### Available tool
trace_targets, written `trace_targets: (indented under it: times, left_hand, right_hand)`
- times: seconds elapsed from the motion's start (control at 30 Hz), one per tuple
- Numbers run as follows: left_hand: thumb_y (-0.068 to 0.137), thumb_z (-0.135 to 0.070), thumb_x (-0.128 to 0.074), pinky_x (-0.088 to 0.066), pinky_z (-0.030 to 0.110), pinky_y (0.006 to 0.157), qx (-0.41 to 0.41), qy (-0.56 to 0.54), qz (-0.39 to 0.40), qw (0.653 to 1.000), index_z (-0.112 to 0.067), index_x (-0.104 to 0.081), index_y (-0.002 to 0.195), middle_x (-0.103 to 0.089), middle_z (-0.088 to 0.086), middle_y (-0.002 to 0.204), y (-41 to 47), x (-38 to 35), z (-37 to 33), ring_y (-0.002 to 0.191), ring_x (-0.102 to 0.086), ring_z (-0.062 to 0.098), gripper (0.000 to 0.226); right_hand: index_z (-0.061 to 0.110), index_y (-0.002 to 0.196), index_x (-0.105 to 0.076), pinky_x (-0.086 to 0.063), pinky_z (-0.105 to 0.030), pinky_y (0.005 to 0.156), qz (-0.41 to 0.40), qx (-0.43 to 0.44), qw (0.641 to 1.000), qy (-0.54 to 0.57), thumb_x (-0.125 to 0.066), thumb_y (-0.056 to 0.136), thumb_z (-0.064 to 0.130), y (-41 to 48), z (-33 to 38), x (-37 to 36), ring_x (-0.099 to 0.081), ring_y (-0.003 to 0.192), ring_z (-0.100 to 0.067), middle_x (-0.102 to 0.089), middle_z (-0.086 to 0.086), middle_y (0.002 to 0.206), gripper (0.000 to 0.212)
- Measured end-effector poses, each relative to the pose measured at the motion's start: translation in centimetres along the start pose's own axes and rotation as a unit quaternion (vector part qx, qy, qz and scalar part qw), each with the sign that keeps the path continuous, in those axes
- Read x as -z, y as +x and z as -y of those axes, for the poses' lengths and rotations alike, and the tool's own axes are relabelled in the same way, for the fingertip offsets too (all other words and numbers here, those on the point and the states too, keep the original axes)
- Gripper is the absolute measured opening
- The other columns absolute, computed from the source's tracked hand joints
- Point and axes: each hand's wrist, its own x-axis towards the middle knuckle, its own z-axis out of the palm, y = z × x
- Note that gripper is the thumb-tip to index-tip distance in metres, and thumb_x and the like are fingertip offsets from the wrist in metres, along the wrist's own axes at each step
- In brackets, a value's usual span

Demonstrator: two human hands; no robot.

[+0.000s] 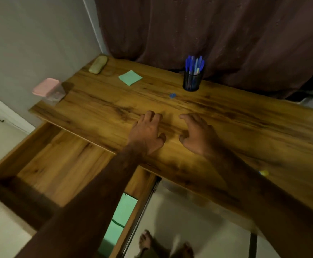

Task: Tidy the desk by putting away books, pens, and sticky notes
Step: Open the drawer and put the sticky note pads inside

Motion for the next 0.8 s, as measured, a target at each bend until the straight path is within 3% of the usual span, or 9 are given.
trace_targets:
  times: [0.43, 0.8]
  left_hand:
    - [0.084, -0.039, -0.064, -0.046, 0.045, 0.103, 0.125, -0.091, 0.018, 0.988, -0.022, -0.033, 0.144, -0.039, 0.005, 0.141, 5.3, 0.7, 8.5, 0.129, -0.041, 0.025, 0.070]
    - [0.091, -0.040, -0.059, -0.048, 0.045, 0.101, 0.292, -0.214, 0.057, 0.930, -0.020, -0.030, 0.148, -0.043, 0.004, 0.142, 16.8, -1.0, 15.0, 0.123, -0.049, 0.024, 0.068]
  right_hand:
    - [0.034, 0.145, -0.039, -0.042, -0.048, 0.106, 0.027, 0.032, 0.998, 0.047, -0.066, 0.089, 0.038, 10.6, 5.7, -2.4, -0.043, 0.135, -0.022, -0.040, 0.007, 0.149, 0.062]
    - [0.034, 0.144, -0.042, -0.047, -0.043, 0.100, 0.067, 0.052, 0.990, 0.111, -0.066, 0.092, 0.033, 29.4, 7.1, -5.7, -0.044, 0.133, -0.024, -0.043, 0.003, 0.145, 0.057]
